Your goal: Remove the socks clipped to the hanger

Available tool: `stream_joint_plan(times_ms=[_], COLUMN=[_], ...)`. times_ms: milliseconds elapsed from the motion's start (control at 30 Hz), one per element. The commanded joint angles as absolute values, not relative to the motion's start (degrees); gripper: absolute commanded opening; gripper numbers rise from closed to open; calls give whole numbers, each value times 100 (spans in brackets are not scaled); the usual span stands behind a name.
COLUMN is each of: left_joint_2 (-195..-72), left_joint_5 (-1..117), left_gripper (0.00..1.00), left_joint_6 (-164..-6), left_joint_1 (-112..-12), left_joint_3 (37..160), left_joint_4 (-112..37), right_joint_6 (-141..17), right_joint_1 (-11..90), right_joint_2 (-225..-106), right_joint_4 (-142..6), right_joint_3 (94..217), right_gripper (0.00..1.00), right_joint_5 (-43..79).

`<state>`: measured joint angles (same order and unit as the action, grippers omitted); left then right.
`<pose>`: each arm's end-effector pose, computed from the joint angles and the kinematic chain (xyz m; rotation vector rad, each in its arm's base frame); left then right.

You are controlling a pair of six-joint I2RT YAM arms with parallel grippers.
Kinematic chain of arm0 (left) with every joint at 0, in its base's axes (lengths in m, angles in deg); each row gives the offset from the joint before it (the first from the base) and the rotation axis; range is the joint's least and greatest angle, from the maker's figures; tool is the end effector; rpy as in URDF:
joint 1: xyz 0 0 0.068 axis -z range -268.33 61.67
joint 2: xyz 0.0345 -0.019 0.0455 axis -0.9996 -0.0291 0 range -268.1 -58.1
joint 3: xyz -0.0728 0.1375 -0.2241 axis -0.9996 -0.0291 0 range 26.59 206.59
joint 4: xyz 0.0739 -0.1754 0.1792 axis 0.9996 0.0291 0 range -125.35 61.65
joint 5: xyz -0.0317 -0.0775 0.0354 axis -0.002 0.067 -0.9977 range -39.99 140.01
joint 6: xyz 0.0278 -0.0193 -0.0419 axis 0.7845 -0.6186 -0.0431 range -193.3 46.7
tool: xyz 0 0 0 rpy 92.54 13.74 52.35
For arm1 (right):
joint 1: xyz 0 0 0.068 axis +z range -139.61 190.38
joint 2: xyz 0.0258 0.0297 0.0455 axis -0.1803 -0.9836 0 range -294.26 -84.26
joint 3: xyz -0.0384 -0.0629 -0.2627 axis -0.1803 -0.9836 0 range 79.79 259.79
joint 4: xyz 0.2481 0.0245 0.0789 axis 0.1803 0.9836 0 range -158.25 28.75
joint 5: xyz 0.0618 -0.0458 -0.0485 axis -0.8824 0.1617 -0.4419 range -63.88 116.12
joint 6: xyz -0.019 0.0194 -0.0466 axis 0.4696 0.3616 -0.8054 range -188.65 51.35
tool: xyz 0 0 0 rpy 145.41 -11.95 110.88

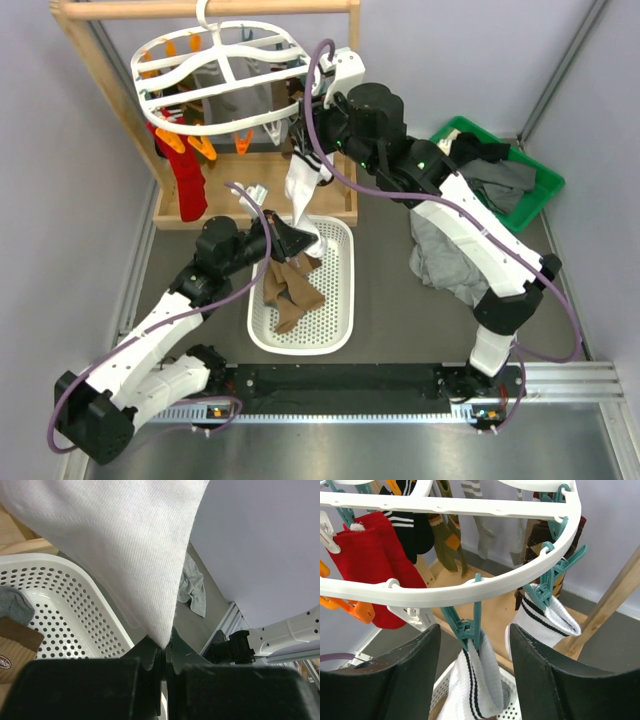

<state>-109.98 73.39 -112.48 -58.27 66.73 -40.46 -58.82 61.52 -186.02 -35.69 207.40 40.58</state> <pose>0.1790 -0.1200 0.3178 0.1883 1.8291 -1.2227 0.2429 0.2871 0.5201 -0.4220 1.6656 0.5838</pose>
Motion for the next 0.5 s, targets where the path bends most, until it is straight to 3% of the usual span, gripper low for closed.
stream_joint_plan(times_ms=[0,467], left_joint_2=[-10890,-10811], left_joint_5=[7453,7497], left_gripper=[0,0], left_joint_6=[-11311,-11408], left_joint_1=[-5854,-5845], left_joint_3=[6623,6588], left_joint_4=[-4247,-4291], right_joint_6=[-5960,-6030], right_joint_1=[6294,6417], right_joint_2=[-18622,-18709], right_joint_4=[-3836,-3968], right_joint_3=[21022,21013], right_gripper=[58,56], right_joint_5=[4203,4291])
